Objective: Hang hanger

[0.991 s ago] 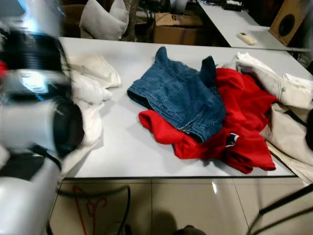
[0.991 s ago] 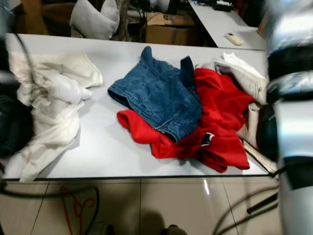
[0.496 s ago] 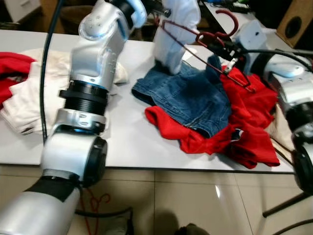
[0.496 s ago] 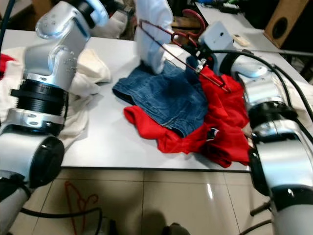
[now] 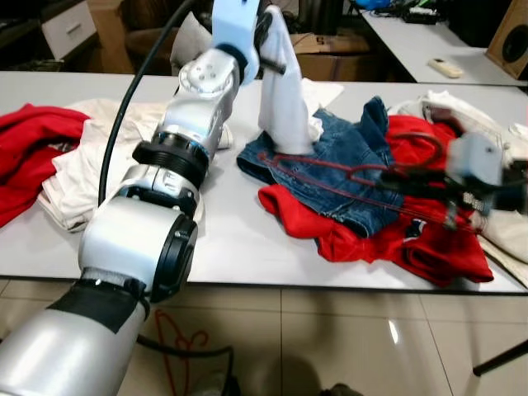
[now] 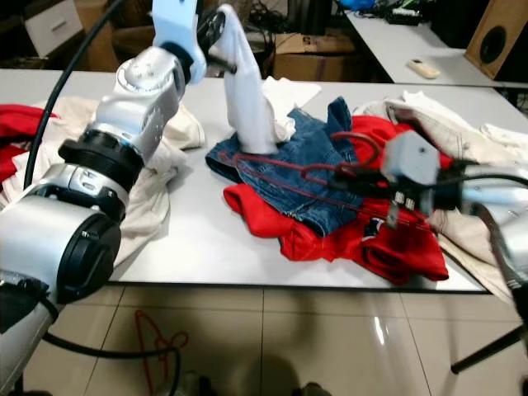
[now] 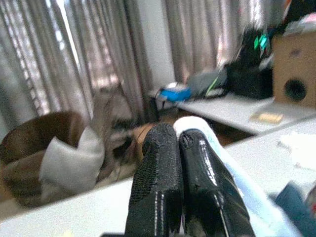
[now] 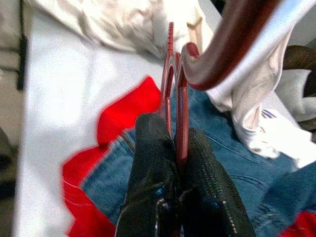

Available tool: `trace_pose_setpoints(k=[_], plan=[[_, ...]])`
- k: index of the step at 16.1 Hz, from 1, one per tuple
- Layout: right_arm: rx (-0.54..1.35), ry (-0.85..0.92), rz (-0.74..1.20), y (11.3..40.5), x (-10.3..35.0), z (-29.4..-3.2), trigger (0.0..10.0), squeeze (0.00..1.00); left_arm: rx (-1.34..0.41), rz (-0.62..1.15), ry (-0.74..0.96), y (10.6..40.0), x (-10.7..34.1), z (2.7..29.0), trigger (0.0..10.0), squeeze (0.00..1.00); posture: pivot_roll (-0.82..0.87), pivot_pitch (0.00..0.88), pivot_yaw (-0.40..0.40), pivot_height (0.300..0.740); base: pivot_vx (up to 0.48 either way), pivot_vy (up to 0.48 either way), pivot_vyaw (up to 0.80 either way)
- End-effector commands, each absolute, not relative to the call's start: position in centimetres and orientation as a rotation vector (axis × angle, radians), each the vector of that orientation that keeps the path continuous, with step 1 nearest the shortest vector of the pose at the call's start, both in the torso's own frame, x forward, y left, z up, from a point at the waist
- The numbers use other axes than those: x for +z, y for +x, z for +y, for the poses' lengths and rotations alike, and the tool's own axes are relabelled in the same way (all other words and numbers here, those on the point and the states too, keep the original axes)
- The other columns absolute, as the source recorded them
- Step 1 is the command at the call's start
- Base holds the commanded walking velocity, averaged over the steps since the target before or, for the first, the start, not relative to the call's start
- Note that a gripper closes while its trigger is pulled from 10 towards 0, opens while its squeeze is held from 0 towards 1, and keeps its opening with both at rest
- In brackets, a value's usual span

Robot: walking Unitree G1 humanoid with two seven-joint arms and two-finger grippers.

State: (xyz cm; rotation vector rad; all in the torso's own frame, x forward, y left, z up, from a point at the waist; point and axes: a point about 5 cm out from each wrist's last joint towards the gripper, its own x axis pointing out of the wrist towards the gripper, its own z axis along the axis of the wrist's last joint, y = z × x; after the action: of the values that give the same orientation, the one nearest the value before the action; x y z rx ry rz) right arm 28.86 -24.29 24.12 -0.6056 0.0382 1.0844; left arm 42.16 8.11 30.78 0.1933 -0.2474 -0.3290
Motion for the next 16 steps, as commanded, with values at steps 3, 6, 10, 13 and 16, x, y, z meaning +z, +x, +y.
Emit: trace_pose_setpoints(k=[3,6,10,13,16], plan=[[1.118,-0.48,-0.118,26.3,29.1,-25.0,10.0,0.0,-0.293,-0.072,0.262,42.3,24.9,9.9,10.0,0.0,-0.1,0.0,0.035,0.71,0.0,0.0,0.0],[1.072,-0.426,-0.196,25.5,31.2,-25.9,10.0,0.0,-0.348,0.067,0.238,41.6,20.6,11.1,10.0,0.0,-0.11,0.0,0.03,0.71,0.0,0.0,0.0],[0.851,-0.368,-0.127,26.8,30.2,-27.1,10.0,0.0,-0.671,0.202,0.068,39.3,15.7,10.2,10.0,0.93,-0.09,0.0,0.011,0.71,0.0,0.0,0.0],[0.71,-0.269,-0.109,28.4,28.4,-25.8,10.0,0.0,-0.966,0.113,0.117,36.6,16.3,8.3,10.0,1.0,-0.09,0.0,0.004,0.71,0.0,0.0,0.0],[0.642,-0.156,-0.05,29.4,26.7,-24.2,10.0,0.0,-1.121,-0.026,0.125,34.0,19.1,6.8,10.0,1.0,-0.08,0.0,-0.004,0.71,0.0,0.0,0.0]])
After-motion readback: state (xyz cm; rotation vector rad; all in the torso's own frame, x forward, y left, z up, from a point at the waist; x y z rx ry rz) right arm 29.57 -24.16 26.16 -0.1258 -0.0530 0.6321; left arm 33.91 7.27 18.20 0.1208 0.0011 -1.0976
